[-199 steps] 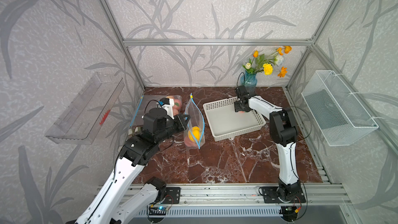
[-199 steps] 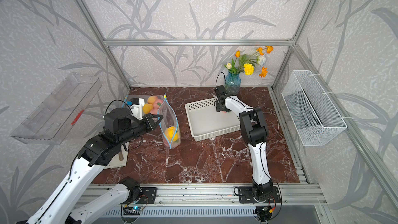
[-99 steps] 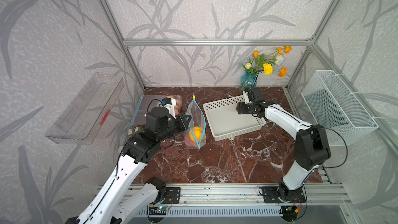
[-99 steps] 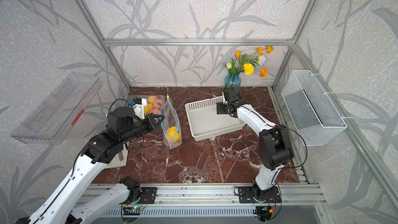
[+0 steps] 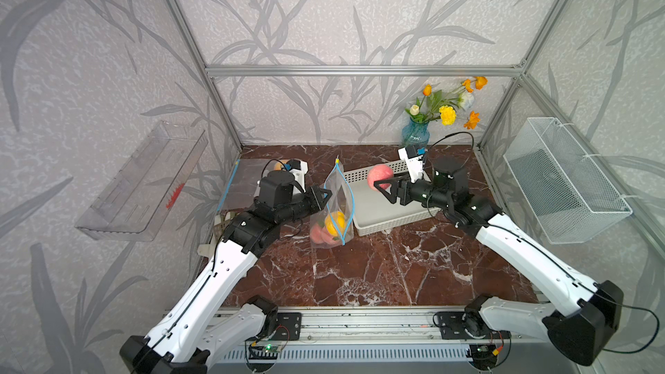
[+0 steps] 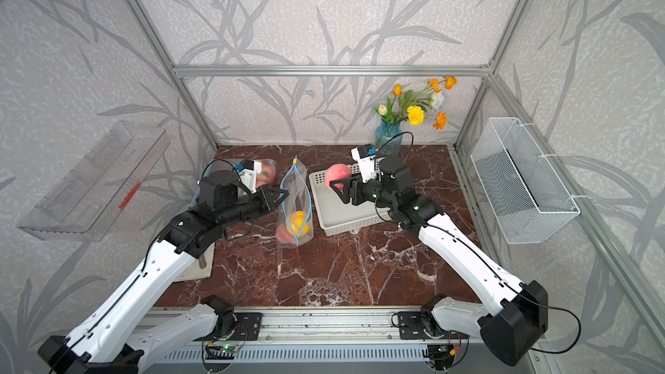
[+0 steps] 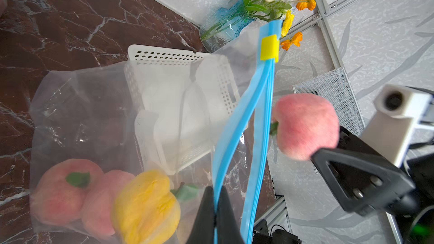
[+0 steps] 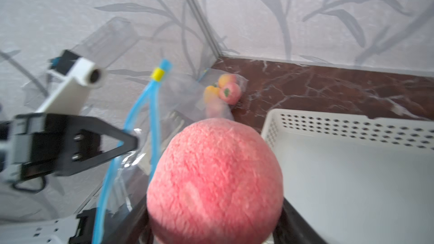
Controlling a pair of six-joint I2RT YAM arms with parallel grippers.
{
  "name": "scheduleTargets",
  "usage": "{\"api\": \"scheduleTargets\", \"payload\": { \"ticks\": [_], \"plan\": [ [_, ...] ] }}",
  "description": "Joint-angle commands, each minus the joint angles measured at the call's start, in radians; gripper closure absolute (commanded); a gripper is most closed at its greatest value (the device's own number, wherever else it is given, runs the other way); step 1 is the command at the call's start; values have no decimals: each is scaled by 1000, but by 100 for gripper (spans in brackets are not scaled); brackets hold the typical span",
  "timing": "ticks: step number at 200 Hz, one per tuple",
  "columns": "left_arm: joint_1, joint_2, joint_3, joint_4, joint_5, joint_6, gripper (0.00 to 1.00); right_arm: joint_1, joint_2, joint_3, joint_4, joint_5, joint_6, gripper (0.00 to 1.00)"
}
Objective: Place the peach in a zip-top bag and seal the zipper
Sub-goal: Pick up the peach from the basket, then place the peach in the zipper food storage bag.
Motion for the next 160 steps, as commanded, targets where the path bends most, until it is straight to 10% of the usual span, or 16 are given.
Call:
{"api": "scheduleTargets", "payload": {
  "ticks": [1, 160],
  "plan": [
    [5, -9, -4, 34, 22, -6, 100, 69, -16, -1, 110, -47, 21, 36],
    [5, -70, 10, -8, 22, 4, 100, 256, 170, 144, -34, 62, -86, 34]
  ]
}}
